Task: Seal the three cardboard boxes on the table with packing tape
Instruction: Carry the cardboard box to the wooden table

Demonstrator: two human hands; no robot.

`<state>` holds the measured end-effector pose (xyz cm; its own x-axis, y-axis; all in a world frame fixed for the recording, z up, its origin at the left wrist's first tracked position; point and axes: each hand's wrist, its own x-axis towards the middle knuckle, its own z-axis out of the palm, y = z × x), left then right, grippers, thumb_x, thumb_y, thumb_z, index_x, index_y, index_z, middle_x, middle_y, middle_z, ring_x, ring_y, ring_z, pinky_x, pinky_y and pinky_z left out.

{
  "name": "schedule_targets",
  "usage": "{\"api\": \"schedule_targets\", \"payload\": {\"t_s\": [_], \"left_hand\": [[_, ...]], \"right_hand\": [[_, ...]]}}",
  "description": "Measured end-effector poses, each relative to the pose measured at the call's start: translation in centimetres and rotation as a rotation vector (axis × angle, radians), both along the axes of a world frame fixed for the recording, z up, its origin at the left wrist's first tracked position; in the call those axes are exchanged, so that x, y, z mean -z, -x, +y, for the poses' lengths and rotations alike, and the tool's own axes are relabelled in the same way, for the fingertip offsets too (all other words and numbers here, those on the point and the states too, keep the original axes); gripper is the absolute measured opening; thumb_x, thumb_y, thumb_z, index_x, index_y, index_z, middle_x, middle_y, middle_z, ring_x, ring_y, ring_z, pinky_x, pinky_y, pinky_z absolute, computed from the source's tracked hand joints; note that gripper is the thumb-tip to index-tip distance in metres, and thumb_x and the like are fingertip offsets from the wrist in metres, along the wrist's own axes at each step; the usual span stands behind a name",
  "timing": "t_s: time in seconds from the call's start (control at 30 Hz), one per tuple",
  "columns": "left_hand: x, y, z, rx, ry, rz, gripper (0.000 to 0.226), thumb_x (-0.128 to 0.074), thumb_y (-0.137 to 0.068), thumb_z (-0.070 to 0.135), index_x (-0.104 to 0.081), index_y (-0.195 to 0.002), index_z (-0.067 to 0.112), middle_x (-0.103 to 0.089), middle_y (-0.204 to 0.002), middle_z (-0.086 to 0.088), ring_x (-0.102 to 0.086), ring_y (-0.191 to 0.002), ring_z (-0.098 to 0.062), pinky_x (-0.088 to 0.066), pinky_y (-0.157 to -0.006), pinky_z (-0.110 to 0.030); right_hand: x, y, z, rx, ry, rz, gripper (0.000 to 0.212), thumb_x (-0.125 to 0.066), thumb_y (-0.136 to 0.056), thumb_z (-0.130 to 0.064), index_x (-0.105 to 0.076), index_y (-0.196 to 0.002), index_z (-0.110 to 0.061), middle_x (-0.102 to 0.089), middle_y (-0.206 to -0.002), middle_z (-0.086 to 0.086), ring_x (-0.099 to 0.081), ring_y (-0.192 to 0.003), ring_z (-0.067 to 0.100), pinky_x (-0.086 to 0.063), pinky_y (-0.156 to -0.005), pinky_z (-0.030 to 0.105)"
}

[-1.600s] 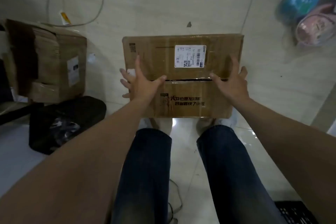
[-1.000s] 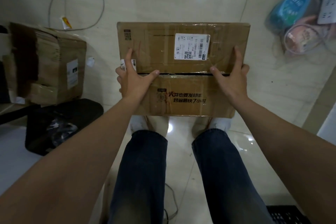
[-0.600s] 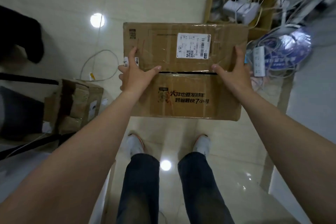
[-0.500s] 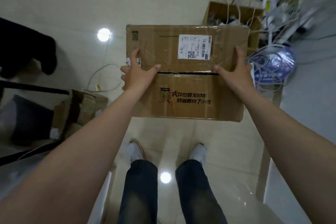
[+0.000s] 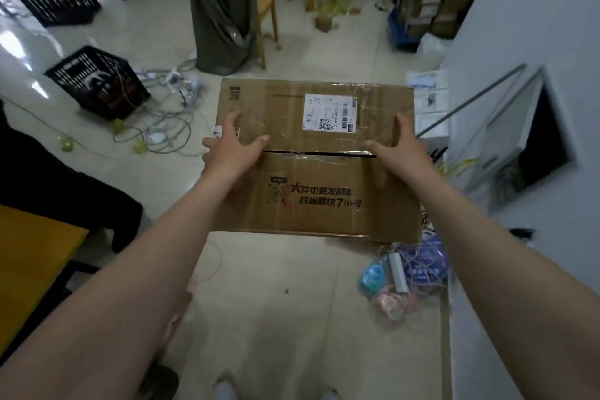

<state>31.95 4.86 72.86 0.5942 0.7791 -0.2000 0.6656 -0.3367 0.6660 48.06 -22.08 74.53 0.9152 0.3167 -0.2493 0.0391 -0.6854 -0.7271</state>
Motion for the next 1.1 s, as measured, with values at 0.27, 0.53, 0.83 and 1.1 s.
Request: {"api": "schedule_targets", "payload": {"t_s": [0.27,0.53,0.83,1.1], "left_hand": [[-11.1,-3.5,3.9,0.017,-0.097,-0.151,0.075,-0.059,-0.082,0.075,-0.024,-0.146,0.055,-0.034,-0.154,-0.019,-0.047,-0.132,-0.043,-0.043,-0.107,-0.054],[-12.8,-7.4,12.2,0.009,-0.032,-0.164,0.072,-0.058,-0.085,0.074,-0.027,-0.147,0.053,-0.024,-0.156,-0.024,-0.044,-0.134,-0.047,-0.038,-0.113,-0.053],[-16.2,-15.5,25.8,0.083,0.044,-0.157,0.084,-0.057,-0.074,0.08,-0.027,-0.147,0.052,-0.034,-0.156,-0.018,-0.048,-0.132,-0.041,-0.041,-0.109,-0.052],[-18.0,-24.4,34.0,0.154,0.002,-0.136,0.093,-0.069,-0.08,0.073,-0.018,-0.154,0.047,-0.03,-0.158,-0.017,-0.036,-0.141,-0.039,-0.039,-0.108,-0.05]], "right_hand": [[-11.4,-3.1,3.2,0.004,-0.013,-0.117,0.091,-0.065,-0.088,-0.062,-0.01,-0.158,-0.043,-0.026,-0.159,0.017,-0.043,-0.137,0.041,-0.041,-0.106,0.047],[-15.2,-8.5,12.2,-0.013,0.003,-0.121,0.094,-0.066,-0.085,-0.065,-0.011,-0.158,-0.041,-0.028,-0.161,0.01,-0.041,-0.139,0.038,-0.039,-0.108,0.049],[-17.7,-16.5,25.4,-0.002,0.084,-0.096,0.094,-0.064,-0.085,-0.065,-0.01,-0.158,-0.04,-0.031,-0.161,0.013,-0.035,-0.144,0.038,-0.039,-0.11,0.055],[-17.7,-24.7,32.7,0.029,0.059,-0.076,0.094,-0.064,-0.085,-0.065,-0.012,-0.158,-0.037,-0.031,-0.161,0.01,-0.032,-0.145,0.037,-0.035,-0.113,0.052]]}}
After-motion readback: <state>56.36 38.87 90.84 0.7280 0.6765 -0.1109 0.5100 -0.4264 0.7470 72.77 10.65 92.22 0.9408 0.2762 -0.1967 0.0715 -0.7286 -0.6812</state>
